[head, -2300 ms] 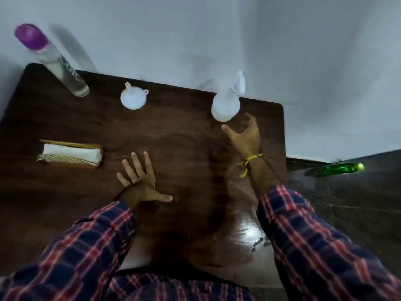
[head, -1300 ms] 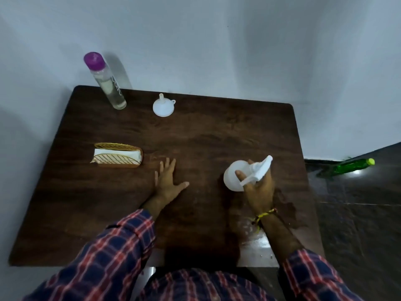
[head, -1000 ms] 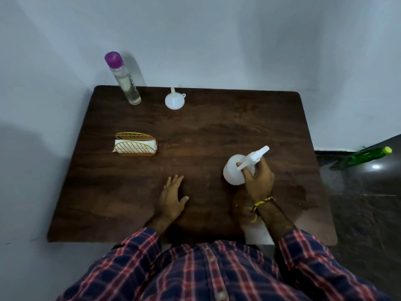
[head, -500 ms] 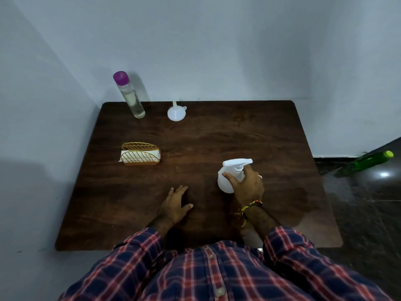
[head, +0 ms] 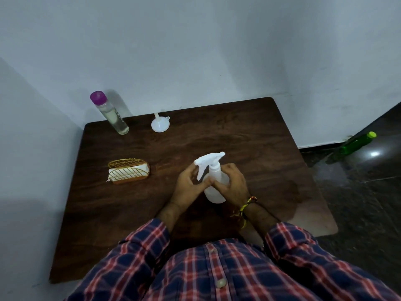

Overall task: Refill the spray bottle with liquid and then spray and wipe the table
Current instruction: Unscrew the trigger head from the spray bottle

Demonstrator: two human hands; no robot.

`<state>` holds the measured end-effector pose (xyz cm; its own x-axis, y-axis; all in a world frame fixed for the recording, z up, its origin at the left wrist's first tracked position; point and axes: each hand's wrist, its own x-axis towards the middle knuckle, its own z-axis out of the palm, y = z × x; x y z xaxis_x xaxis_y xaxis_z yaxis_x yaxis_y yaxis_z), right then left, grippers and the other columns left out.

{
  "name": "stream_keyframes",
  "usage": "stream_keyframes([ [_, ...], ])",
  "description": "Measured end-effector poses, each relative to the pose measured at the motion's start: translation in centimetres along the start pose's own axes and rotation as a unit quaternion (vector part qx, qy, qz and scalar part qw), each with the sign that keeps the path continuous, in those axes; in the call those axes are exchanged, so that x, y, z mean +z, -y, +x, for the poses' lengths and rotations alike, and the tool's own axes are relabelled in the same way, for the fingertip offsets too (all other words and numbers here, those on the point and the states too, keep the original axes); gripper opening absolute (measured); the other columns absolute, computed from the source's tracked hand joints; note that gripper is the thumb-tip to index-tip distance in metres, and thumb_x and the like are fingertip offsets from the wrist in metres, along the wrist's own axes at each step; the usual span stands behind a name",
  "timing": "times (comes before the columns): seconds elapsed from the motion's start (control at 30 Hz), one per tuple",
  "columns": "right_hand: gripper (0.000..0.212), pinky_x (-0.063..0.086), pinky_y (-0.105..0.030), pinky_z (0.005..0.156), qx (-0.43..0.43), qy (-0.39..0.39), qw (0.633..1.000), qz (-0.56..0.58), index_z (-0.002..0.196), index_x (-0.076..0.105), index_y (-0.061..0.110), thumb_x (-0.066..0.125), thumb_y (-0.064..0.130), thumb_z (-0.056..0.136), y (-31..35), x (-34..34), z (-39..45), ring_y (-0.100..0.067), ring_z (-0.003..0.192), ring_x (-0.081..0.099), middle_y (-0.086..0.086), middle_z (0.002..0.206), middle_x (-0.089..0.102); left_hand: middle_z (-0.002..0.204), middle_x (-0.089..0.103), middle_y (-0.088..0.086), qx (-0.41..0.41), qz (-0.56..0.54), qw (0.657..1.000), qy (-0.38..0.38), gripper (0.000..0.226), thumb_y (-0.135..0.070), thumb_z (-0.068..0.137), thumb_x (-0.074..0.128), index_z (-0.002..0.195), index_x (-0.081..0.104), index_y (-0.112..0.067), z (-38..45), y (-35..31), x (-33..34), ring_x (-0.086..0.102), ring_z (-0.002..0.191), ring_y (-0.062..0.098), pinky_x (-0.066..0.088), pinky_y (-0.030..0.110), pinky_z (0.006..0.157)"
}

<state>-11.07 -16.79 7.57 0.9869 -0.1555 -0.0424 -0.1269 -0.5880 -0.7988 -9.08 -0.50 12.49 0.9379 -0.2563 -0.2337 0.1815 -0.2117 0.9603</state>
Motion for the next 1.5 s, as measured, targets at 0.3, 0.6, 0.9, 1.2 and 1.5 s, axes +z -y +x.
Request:
stream_keyframes([
  [0.3, 0.081, 0.056, -0.044, 0.098, 0.027, 0.14, 0.968, 0.206, 0.133, 0.054, 0.033, 0.088, 0.05, 0.061, 1.2, -3.6, 1.3, -0.012, 0.119, 0.059, 0.009, 0.131, 0.058, 0.115, 0.072, 0.004, 0.021, -0.095, 0.995, -0.025, 0.031, -0.015, 0.091, 0.065, 0.122, 0.064, -0.012, 2.1, -4.5, -0.7, 0.067, 0.111, 0.016, 0.052, 0.042, 0.098],
  [0.6, 0.089, 0.041, -0.026, 0.097, -0.021, -0.026, 0.999, 0.039, 0.134, 0.053, 0.027, 0.078, 0.066, 0.058, 2.7, -1.8, -0.3, -0.008, 0.116, 0.052, 0.009, 0.13, 0.055, 0.103, 0.075, 0.004, -0.028, -0.162, 0.973, -0.161, 0.013, -0.013, 0.089, 0.068, 0.1, 0.071, -0.02, 1.9, -4.5, 0.7, 0.071, 0.101, 0.019, 0.054, 0.051, 0.094],
  [0.9, 0.056, 0.06, -0.051, 0.086, 0.242, 0.166, 0.839, 0.458, 0.129, 0.059, 0.02, 0.068, 0.05, 0.083, 3.7, -4.7, 0.9, -0.03, 0.108, 0.069, -0.015, 0.13, 0.064, 0.116, 0.07, 0.013, -0.048, -0.275, 0.948, -0.151, 0.038, -0.026, 0.086, 0.065, 0.119, 0.063, -0.007, 2.4, -5.2, -2.0, 0.066, 0.111, 0.027, 0.055, 0.043, 0.083],
  [1.2, 0.07, 0.062, -0.048, 0.076, 0.333, 0.203, 0.762, 0.518, 0.122, 0.066, 0.024, 0.038, 0.077, 0.086, 5.3, -5.9, 0.6, -0.034, 0.096, 0.072, -0.017, 0.121, 0.07, 0.114, 0.07, 0.016, -0.045, -0.292, 0.942, -0.156, 0.031, -0.02, 0.089, 0.065, 0.117, 0.062, -0.008, 2.3, -6.3, -2.7, 0.068, 0.108, 0.026, 0.057, 0.043, 0.082],
  [1.5, 0.063, 0.063, -0.042, 0.07, 0.266, 0.194, 0.791, 0.516, 0.134, 0.056, 0.021, 0.056, 0.063, 0.086, 6.8, -5.6, 0.1, -0.033, 0.105, 0.069, -0.017, 0.13, 0.065, 0.116, 0.069, 0.017, -0.05, -0.321, 0.923, -0.206, 0.053, -0.026, 0.081, 0.073, 0.127, 0.057, -0.004, 2.0, -6.7, -2.6, 0.068, 0.107, 0.027, 0.057, 0.041, 0.082],
])
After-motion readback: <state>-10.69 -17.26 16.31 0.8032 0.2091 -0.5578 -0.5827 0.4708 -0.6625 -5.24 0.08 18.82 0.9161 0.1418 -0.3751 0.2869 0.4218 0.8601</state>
